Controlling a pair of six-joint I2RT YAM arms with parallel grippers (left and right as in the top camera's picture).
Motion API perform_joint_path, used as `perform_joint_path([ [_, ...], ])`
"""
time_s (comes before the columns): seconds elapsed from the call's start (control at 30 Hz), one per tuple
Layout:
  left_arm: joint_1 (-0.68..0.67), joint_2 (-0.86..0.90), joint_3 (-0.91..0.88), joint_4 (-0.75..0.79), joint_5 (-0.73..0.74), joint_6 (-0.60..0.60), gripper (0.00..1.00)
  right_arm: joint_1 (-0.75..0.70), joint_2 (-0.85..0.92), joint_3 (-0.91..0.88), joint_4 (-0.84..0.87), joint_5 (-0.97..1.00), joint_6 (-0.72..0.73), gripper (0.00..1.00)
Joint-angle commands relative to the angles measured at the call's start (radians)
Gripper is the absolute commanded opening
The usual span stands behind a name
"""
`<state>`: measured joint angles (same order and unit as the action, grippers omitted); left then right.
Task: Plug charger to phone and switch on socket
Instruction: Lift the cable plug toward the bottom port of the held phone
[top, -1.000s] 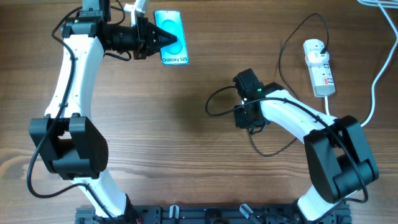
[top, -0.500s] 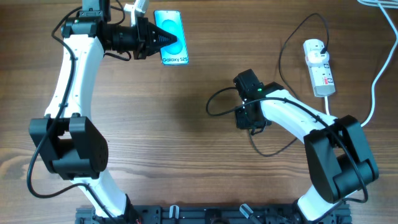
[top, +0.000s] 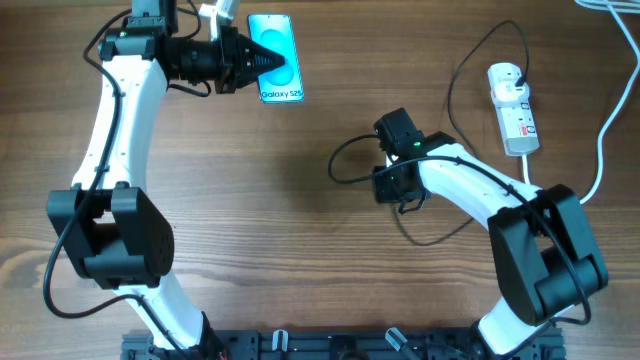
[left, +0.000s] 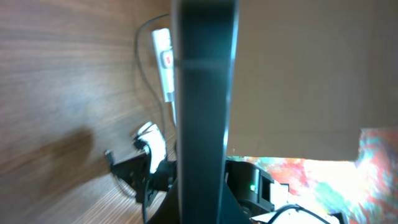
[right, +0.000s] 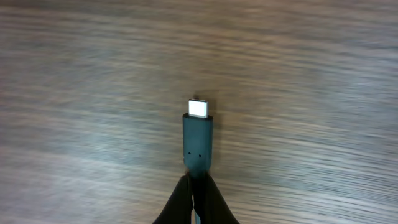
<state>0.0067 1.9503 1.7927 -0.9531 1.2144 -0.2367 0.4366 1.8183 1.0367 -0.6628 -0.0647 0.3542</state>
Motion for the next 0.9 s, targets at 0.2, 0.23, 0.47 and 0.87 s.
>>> perform_joint_path([
  [0.2, 0.002, -0.005, 0.006, 0.197, 0.346, 0.021, 0.04, 0.003, -0.505, 0.011, 0.033, -0.388, -0.039, 0.04],
  [0.23, -0.002, -0.005, 0.006, 0.211, 0.362, 0.013, 0.04, 0.003, -0.554, 0.011, 0.039, -0.422, -0.037, 0.04],
  [0.47, -0.076, -0.005, 0.006, 0.224, 0.314, 0.013, 0.04, 0.003, -0.622, 0.011, 0.078, -0.449, 0.027, 0.04],
  [0.87, -0.292, 0.01, 0.006, 0.216, -0.262, -0.071, 0.04, 0.095, -0.623, 0.011, 0.076, -0.274, 0.068, 0.04],
])
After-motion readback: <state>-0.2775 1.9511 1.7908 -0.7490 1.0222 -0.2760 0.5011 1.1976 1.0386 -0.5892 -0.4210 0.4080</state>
